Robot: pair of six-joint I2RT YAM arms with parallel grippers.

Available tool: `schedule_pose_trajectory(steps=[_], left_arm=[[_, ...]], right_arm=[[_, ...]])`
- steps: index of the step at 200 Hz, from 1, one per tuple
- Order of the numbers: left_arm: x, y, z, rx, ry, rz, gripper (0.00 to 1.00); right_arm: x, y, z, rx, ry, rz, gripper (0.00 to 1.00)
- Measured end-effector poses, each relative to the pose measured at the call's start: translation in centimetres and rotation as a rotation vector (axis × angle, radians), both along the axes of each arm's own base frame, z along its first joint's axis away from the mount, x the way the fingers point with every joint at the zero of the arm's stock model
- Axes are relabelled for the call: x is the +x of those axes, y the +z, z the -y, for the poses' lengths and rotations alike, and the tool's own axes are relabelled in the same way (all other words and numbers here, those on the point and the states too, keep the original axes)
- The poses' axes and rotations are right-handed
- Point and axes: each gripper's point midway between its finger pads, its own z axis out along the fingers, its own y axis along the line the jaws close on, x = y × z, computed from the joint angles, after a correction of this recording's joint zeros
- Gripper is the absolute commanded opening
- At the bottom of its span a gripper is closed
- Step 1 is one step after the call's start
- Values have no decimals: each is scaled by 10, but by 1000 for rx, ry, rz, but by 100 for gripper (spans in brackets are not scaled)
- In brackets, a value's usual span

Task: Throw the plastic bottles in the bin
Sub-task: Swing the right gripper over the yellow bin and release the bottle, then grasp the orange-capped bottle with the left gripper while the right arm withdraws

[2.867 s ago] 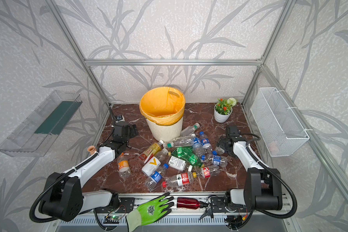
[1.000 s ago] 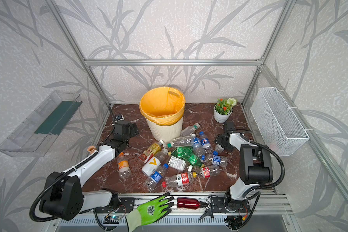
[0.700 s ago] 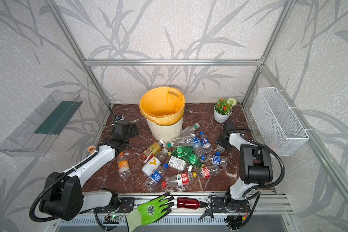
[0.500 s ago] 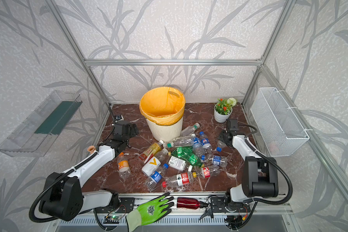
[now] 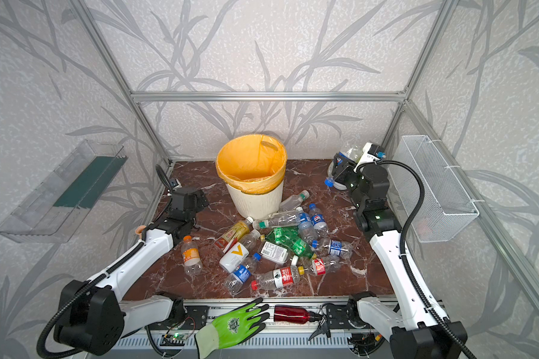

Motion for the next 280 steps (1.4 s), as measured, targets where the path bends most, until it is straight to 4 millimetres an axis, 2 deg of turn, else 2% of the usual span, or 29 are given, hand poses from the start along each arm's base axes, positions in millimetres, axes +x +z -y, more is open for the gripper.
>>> schedule_pose_trajectory(steps=[23,28,29,32,43,48,67,78,79,81,95,106,118,126,142,155,185,200,209,222,229,235,236,245,248,251,264,271,280], left_arm=[[-5,2,-2,-3,9,-3,99],[-6,1,-3,-3,10,-7,99],[-6,1,-3,-3,10,-7,99],[-7,1,-3,-2,11,-10,99],[-10,-1,-4,-1,16,-23,99],[-11,-2,-5,0,19,-29,99],[-16,-9,-7,6,28,-64,99],[-20,-12,-8,12,35,-86,99],[-21,-13,-9,13,36,-91,99],[-21,-13,-9,14,37,-92,99],[-26,-15,-11,25,48,-121,99],[-29,-14,-14,32,60,-137,99],[-32,-11,-17,38,77,-142,99],[-36,-9,-19,41,89,-145,99],[-45,-6,-23,38,111,-149,99],[-52,-4,-26,33,126,-148,99],[-64,-1,-30,32,149,-153,99],[-68,-1,-31,33,154,-162,99],[-70,-3,-31,29,159,-168,99],[-74,-6,-32,26,165,-184,99],[-76,-8,-32,24,169,-193,99],[-78,-10,-32,20,174,-200,99],[-79,-10,-32,20,175,-201,99],[-82,-13,-33,13,185,-215,99],[-83,-14,-33,11,189,-219,99],[-85,-15,-33,9,191,-224,99],[-91,-20,-34,1,209,-250,99],[-95,-24,-35,-4,221,-267,99],[-98,-28,-36,-10,234,-283,99]], right_arm=[[11,61,-52,26,121,138,46],[15,73,-68,29,156,165,46],[18,77,-76,28,174,172,47],[19,79,-79,27,177,176,47],[30,90,-113,21,248,194,52],[36,92,-130,13,278,198,57],[64,77,-186,-34,379,153,80],[84,53,-216,-73,423,100,87],[90,45,-223,-92,434,84,87],[90,45,-223,-92,434,84,87],[117,10,-246,-174,458,-12,90],[128,-7,-253,-222,463,-56,92],[131,-23,-250,-277,456,-105,93],[128,-26,-245,-302,447,-121,94],[112,-22,-229,-326,419,-108,96],[90,-16,-209,-335,390,-93,96],[46,14,-163,-309,321,-12,98],[36,10,-141,-292,288,-16,98],[31,-2,-127,-283,264,-38,98],[27,-34,-111,-277,237,-101,98],[25,-59,-102,-282,225,-154,98],[24,-73,-97,-281,219,-185,98],[23,-83,-95,-282,217,-205,98],[20,-113,-85,-283,206,-269,98],[18,-130,-81,-280,203,-306,98],[17,-134,-80,-279,202,-316,98],[7,-178,-62,-262,186,-414,98],[3,-191,-56,-251,180,-443,98],[-6,-212,-38,-229,147,-494,98]])
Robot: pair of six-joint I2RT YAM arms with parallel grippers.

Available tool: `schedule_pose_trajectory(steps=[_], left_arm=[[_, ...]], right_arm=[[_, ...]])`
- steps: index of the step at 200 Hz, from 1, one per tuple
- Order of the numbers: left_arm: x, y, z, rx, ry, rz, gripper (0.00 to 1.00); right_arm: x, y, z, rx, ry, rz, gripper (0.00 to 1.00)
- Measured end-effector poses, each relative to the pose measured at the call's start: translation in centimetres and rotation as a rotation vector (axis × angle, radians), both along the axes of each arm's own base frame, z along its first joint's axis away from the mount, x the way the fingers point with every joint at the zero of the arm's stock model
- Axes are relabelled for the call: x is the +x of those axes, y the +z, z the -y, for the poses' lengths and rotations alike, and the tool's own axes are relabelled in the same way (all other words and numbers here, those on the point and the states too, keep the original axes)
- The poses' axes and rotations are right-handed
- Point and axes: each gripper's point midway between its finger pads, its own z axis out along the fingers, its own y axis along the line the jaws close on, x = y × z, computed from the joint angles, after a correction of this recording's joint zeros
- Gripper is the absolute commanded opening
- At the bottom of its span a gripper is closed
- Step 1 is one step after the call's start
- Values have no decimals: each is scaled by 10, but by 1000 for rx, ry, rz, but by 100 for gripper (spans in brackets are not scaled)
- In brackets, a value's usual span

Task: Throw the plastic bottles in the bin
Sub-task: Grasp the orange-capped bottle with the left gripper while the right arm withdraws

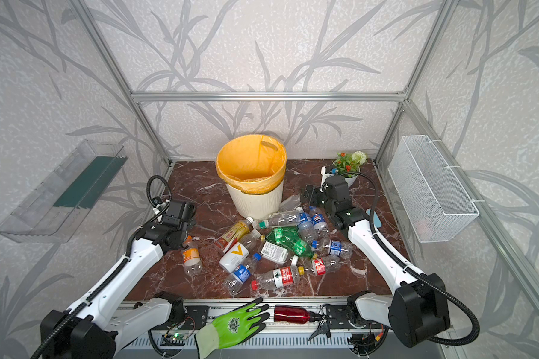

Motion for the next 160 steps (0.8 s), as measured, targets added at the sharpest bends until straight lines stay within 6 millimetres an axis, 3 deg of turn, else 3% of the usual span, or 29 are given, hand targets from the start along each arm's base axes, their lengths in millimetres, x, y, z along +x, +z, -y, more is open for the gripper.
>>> schedule_pose_trajectory(steps=[20,68,105,160], left_arm=[[-8,-16,-1,-15,21,-40,97],[-28,-71,12,-113,31,-206,88],[-36,-105,28,-207,30,-322,80],[-38,-136,43,-282,15,-405,70]], right_arm=[[-12,-16,27,21,-72,-32,98],[-21,-10,61,68,-176,-4,98],[-21,-15,68,75,-203,-16,98],[-22,-19,73,86,-224,-28,98]])
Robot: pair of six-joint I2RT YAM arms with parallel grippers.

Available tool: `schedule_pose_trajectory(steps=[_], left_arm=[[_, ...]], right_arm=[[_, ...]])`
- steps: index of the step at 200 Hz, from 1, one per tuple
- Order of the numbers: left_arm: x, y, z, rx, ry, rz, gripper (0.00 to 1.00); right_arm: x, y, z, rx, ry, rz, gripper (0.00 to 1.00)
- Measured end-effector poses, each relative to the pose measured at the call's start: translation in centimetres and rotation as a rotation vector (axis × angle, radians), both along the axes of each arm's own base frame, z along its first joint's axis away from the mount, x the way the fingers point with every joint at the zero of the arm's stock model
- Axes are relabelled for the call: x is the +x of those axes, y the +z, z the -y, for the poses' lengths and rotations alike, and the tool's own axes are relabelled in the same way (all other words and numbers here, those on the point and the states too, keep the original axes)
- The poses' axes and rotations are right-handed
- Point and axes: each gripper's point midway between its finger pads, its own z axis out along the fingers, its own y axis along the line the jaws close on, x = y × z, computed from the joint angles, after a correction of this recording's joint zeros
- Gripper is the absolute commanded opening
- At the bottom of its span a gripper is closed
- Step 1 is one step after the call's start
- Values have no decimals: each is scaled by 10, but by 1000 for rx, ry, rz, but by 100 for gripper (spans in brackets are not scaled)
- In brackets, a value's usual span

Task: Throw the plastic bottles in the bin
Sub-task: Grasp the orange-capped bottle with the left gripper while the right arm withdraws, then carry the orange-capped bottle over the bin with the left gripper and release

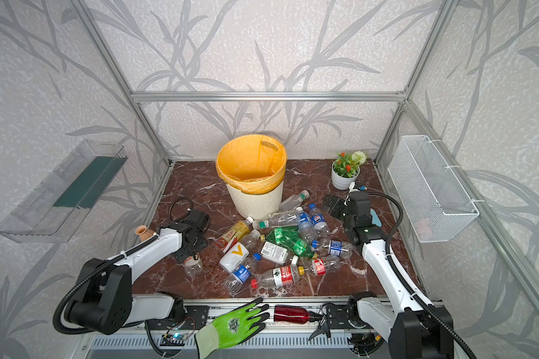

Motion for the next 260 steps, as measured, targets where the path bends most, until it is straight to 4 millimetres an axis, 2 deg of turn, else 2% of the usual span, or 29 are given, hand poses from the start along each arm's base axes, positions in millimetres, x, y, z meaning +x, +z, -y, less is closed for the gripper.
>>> schedule_pose_trajectory(steps=[23,72,108,128,141,154,155,164,169,173,175,200,203,207,221,236,260], left_arm=[[-2,-10,3,-15,-5,-23,61],[11,-9,8,-39,-18,22,41],[17,-5,12,-57,-38,51,40],[26,12,13,-59,-52,107,40],[42,39,14,-54,-69,198,41],[59,76,13,-37,-88,314,42],[62,84,13,-35,-90,338,42],[73,112,11,-19,-99,425,42],[81,138,9,-5,-105,507,42],[84,147,8,1,-107,535,43],[87,162,7,11,-110,582,43],[101,256,-3,69,-116,867,44],[102,262,-4,77,-119,883,44],[105,282,-5,86,-122,936,44],[113,328,-4,101,-132,1058,44],[124,376,4,97,-180,1172,42],[153,428,29,41,-289,1300,39]], right_arm=[[-1,-3,4,9,-16,-7,98],[-3,-2,8,28,-39,-4,98],[-3,-3,9,34,-46,-8,98],[-3,-3,10,34,-51,-9,98],[-3,-4,11,34,-54,-10,98],[-3,-3,11,33,-57,-9,98],[-3,-3,11,33,-57,-9,98],[-3,-3,12,32,-60,-7,98],[-4,-3,13,31,-63,-5,98],[-5,-3,14,30,-65,-4,98],[-5,-3,14,30,-66,-3,98],[-10,-1,19,28,-82,11,98],[-11,-1,20,27,-85,12,98],[-12,-1,21,27,-88,15,98],[-15,1,25,26,-100,26,98],[-18,5,29,26,-114,40,98],[-20,12,31,33,-125,65,98]])
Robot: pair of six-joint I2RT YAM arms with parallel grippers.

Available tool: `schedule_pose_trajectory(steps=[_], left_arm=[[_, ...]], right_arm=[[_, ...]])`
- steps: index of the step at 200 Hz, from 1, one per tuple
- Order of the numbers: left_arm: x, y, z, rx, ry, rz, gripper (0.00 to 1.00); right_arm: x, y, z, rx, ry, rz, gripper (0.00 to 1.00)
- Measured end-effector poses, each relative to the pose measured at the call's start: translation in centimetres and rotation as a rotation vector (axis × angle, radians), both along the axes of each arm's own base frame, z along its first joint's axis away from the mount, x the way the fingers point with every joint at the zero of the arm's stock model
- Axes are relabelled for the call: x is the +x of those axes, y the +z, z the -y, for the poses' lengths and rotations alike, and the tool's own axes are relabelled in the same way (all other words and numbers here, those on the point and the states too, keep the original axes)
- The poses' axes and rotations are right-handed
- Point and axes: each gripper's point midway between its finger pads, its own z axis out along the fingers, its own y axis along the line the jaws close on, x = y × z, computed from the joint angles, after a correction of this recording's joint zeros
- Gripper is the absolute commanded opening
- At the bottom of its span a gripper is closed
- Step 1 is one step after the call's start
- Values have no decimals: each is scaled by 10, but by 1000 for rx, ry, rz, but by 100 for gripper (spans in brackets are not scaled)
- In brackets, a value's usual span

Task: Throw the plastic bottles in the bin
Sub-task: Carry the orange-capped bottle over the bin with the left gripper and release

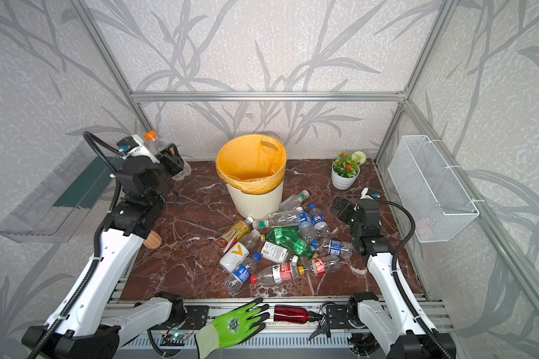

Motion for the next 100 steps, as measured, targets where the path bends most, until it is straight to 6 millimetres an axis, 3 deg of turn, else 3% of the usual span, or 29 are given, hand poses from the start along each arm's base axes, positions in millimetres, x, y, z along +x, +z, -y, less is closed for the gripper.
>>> schedule_pose_trajectory(steps=[17,31,58,67,90,100], left_arm=[[29,17,28,-1,-111,33,37],[55,11,59,8,-208,5,42],[98,-29,136,81,-398,-132,70],[109,-47,158,115,-448,-198,73],[117,-74,184,163,-500,-309,98],[114,-81,182,171,-497,-340,99]], right_arm=[[-1,0,0,12,-5,1,98],[-2,-2,-1,24,-7,-3,98],[-2,-3,-3,39,3,-6,98],[-2,-3,-4,39,5,-6,98],[-4,-4,-5,39,12,-12,98],[-6,-4,-4,38,11,-16,98]])
